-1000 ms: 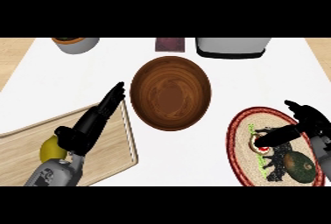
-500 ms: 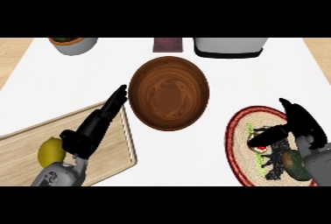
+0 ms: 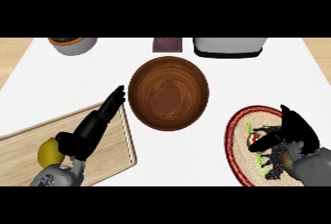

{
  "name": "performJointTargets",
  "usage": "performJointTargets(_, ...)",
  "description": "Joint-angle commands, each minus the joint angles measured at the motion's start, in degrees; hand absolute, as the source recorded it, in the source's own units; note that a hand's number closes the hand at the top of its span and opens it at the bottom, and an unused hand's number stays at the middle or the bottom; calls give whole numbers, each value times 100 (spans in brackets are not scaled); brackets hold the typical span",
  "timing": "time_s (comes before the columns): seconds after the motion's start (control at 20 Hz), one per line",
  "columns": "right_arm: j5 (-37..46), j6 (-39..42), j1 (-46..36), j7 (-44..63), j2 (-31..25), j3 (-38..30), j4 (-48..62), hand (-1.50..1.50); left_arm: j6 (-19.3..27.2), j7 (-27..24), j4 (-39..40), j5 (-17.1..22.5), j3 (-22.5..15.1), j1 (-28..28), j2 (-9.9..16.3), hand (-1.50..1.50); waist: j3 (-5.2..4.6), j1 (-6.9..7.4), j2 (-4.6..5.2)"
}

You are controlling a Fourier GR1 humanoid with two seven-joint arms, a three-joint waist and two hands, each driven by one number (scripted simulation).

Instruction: Pick the cupcake from the placemat and place it in the bowl

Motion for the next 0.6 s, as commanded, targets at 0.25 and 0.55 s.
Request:
performJointTargets(0.25, 119, 136, 19, 1279, 366, -374, 221, -150, -211, -169, 40, 3, 157, 100, 47, 0, 9, 9, 14)
performJointTargets(0.55, 575, -66, 202, 1251, 759, -365, 191, -150, -103, 359, -332, -113, 86, 8, -54, 0, 12, 16, 6)
